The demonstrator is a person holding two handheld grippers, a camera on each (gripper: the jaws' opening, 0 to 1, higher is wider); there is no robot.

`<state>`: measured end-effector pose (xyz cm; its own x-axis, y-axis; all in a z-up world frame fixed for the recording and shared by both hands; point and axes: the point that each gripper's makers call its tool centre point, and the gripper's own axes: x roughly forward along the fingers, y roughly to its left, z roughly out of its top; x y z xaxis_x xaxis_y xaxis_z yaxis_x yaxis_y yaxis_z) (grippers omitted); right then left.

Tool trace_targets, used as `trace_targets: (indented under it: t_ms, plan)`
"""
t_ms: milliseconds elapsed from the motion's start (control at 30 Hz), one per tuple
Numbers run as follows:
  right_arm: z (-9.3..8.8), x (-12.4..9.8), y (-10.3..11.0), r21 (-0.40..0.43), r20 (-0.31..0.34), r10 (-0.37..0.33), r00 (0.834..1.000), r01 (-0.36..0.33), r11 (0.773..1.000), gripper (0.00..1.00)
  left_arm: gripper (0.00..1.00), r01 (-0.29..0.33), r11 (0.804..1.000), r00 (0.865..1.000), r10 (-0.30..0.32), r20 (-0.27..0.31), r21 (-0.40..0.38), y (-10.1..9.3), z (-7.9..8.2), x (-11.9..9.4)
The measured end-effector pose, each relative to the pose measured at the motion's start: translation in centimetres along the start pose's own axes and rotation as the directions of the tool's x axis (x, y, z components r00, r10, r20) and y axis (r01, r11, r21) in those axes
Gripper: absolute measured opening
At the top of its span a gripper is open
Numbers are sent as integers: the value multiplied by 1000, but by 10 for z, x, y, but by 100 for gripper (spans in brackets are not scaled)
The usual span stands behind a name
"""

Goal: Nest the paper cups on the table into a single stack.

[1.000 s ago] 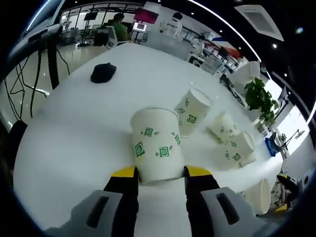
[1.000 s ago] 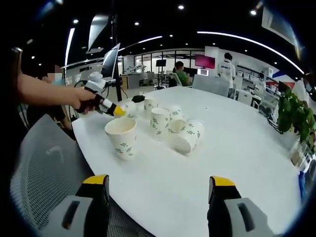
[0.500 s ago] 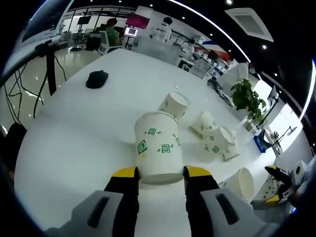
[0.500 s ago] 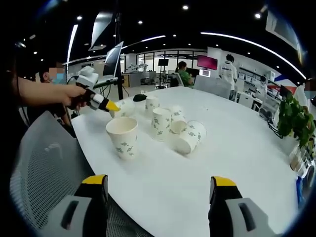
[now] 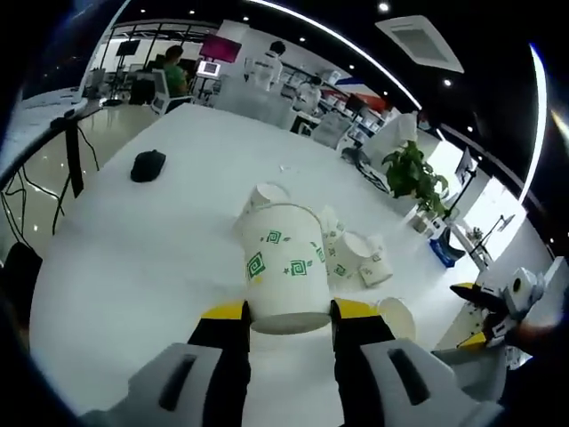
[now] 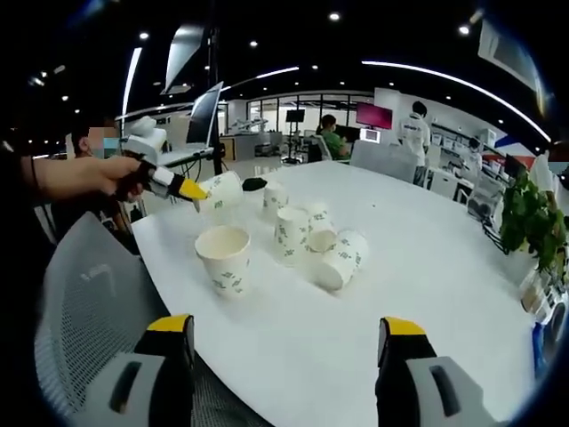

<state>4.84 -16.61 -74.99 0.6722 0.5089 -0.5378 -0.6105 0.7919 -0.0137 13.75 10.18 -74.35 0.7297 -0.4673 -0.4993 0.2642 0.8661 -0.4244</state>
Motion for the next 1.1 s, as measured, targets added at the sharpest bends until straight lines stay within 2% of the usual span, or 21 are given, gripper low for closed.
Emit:
trace_targets:
  t_ms: [67, 167, 433, 467, 600, 767, 833, 1100]
  plan:
    - [5, -2, -1, 1, 4, -3, 1000, 3, 1000, 86, 34, 17, 999, 1000, -17, 6, 31, -9, 4, -4]
    - [13, -5, -2, 0, 7, -6, 1000, 6, 1000, 86, 34, 30, 996, 1000, -29, -11, 82, -12, 3, -8]
    - [39, -12, 2, 7, 44, 10, 999, -11, 1000, 85, 34, 106, 981, 994, -101, -35, 161, -37, 4, -23]
    - [45, -13, 4, 13, 59, 21, 998, -22, 1000, 85, 34, 133, 979, 991, -128, -40, 156, -45, 5, -25]
    - [65, -18, 8, 23, 96, 44, 994, -47, 999, 84, 34, 198, 965, 980, -192, -53, 170, -58, 8, -29]
    - [80, -21, 10, 37, 127, 62, 990, -67, 997, 83, 34, 276, 931, 961, -261, -92, 238, -79, 2, -33]
    - [89, -23, 14, 35, 140, 80, 987, -86, 996, 83, 34, 308, 908, 951, -292, -99, 286, -89, -1, -34]
    - [110, -25, 27, 31, 178, 144, 973, -152, 988, 76, 34, 367, 855, 930, -337, -146, 366, -117, -11, -37]
